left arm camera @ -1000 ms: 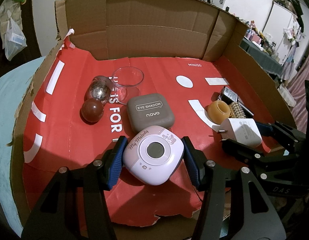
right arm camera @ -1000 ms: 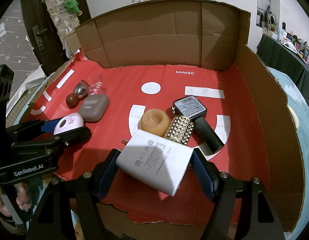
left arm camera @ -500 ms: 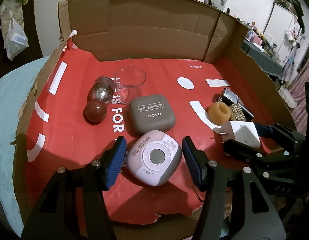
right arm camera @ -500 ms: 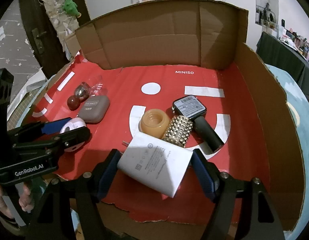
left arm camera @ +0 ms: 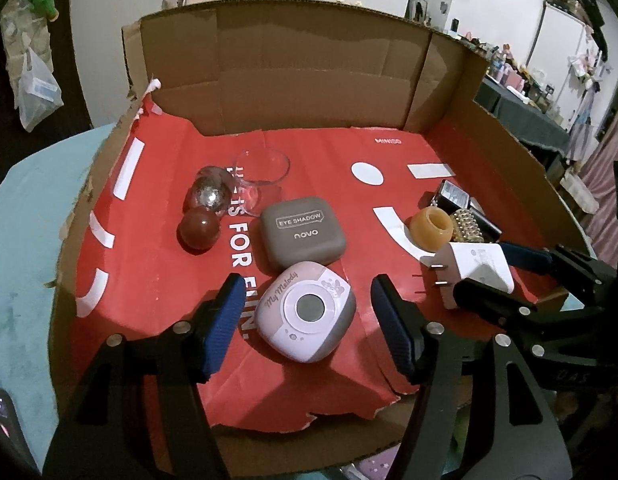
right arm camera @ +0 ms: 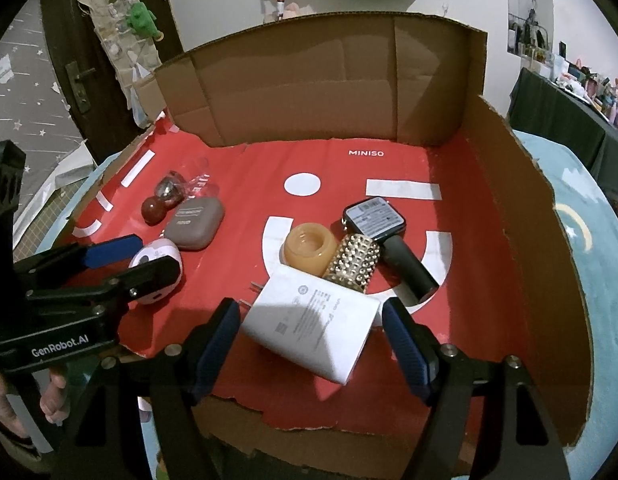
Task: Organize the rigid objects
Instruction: 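Withdraw both grippers from the box toward the nail polish and figurine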
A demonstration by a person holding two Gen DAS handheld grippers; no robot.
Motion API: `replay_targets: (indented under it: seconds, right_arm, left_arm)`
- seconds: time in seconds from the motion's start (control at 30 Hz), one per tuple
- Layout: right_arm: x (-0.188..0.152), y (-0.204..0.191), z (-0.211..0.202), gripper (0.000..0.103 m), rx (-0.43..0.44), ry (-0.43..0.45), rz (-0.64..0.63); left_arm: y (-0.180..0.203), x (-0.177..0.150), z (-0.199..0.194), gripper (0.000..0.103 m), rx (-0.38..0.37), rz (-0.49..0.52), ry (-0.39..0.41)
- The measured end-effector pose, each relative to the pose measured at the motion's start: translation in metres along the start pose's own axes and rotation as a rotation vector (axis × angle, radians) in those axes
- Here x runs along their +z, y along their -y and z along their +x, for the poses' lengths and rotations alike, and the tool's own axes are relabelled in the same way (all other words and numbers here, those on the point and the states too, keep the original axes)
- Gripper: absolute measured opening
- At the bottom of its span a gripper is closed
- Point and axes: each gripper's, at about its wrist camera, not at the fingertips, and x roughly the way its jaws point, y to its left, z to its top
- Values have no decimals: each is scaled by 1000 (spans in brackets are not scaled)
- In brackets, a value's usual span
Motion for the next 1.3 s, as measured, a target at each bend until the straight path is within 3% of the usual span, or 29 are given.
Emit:
replay_targets:
  seconds: [0.2,0.57,0.67,0.73,0.87,0.93,1.3]
  right_arm:
    - [-2,-3,-10,83,7,20,-4]
    - [-10,-10,-38,102,19,85,-17]
    - [-13,-13,-47,103,20,107,-22]
    - [-16,-15,-53,103,22,117,-29]
    - [-20,-19,-62,103,24,132,-39]
    - [-23,-21,-67,103,26,142,-41]
    - [-38,-29,-91,103,36,178,-48]
  left_arm:
    - [2,-2,-12,72,4,1,22]
    - [9,-10,-34,72,21,14,50]
    - [11,-14,-41,77,28,18,60]
    - [12,-16,-46,88,34,20,72]
    - [14,-22,-56,90,33,23,89]
    - [15,-25,-61,97,40,26,100]
    - [18,-40,-85,101,32,23,127]
